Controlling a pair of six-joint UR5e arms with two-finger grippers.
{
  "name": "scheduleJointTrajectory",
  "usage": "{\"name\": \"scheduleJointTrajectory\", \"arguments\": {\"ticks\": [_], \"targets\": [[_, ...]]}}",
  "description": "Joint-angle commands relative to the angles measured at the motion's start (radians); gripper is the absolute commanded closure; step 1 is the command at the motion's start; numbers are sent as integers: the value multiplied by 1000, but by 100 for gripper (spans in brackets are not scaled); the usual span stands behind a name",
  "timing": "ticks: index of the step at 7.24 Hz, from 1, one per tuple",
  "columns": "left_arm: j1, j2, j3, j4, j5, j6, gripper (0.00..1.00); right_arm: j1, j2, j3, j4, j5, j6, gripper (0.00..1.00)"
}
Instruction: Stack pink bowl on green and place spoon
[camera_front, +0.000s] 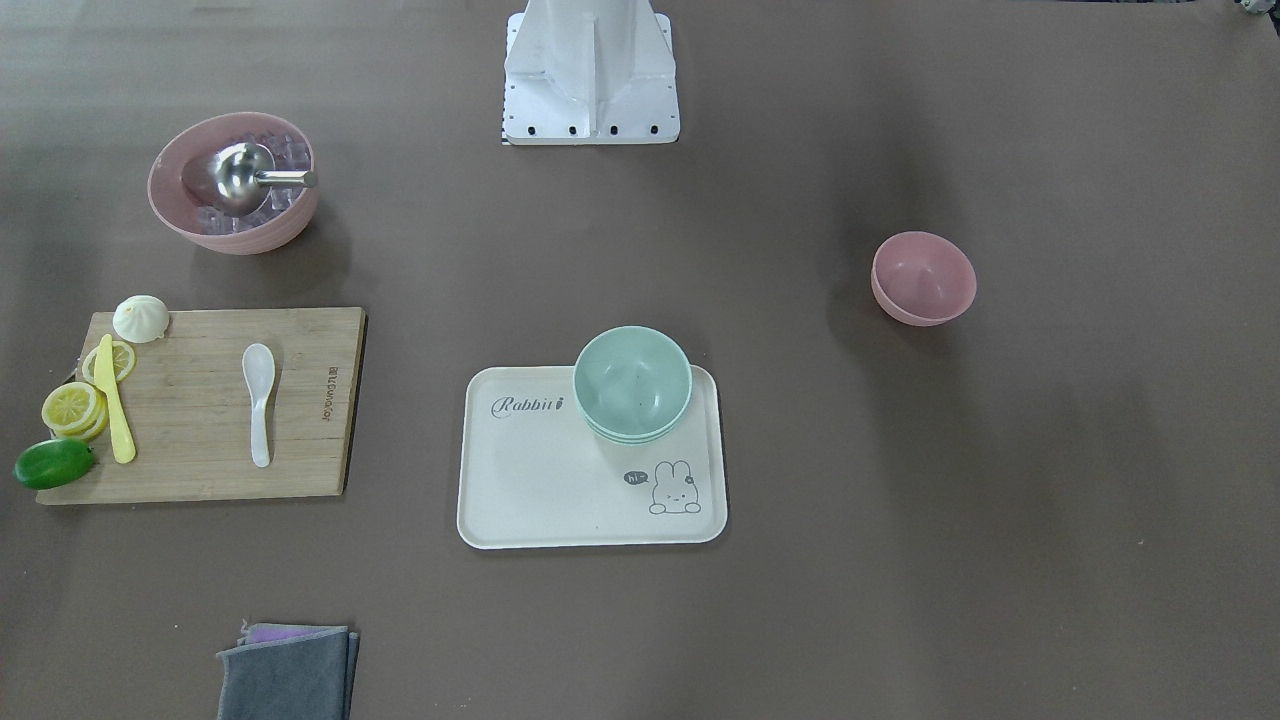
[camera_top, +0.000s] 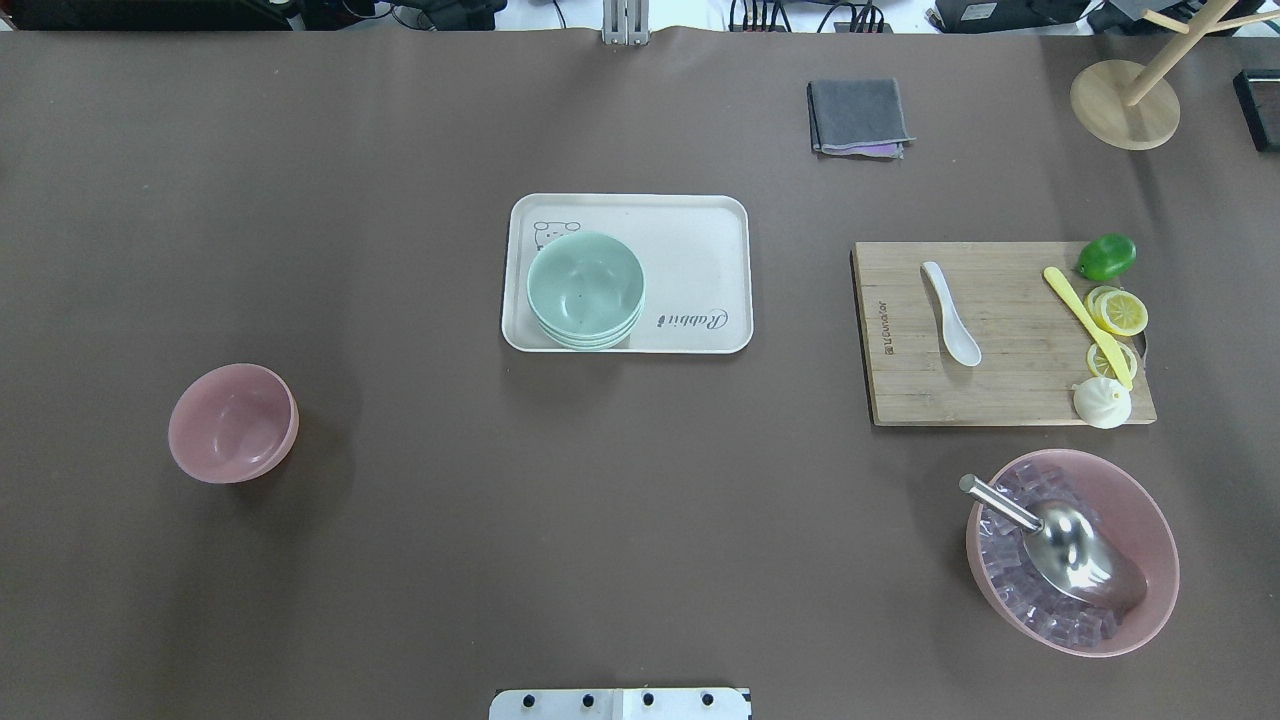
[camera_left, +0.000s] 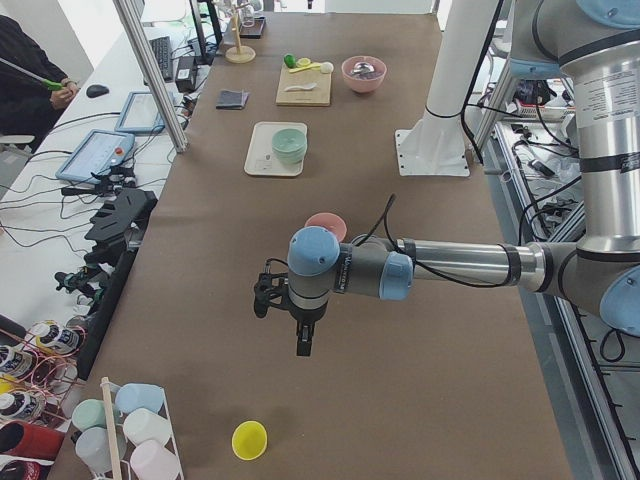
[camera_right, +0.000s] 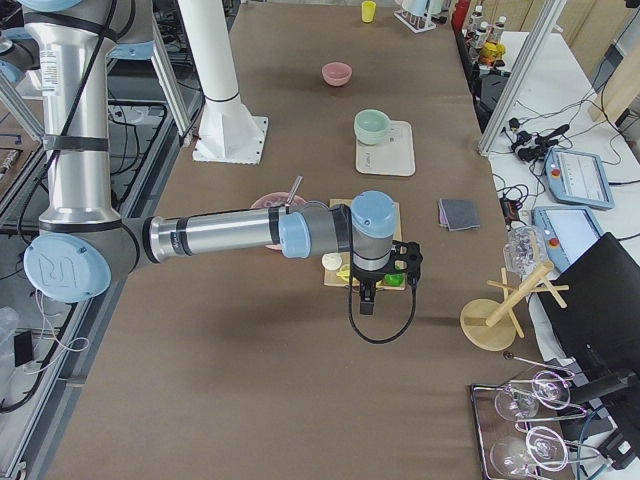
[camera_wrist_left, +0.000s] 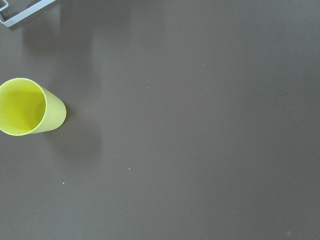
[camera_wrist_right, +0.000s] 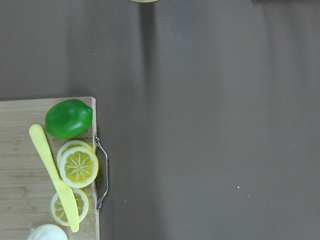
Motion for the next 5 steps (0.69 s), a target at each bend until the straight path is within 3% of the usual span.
{"name": "scheduleJointTrajectory", "arguments": {"ticks": [1, 5], "targets": [[-2, 6, -7, -4, -4, 1, 2, 0, -1, 2, 0, 0, 0, 0], [0, 6, 10, -7, 4, 5, 2, 0, -1, 1, 0, 0, 0, 0]]}}
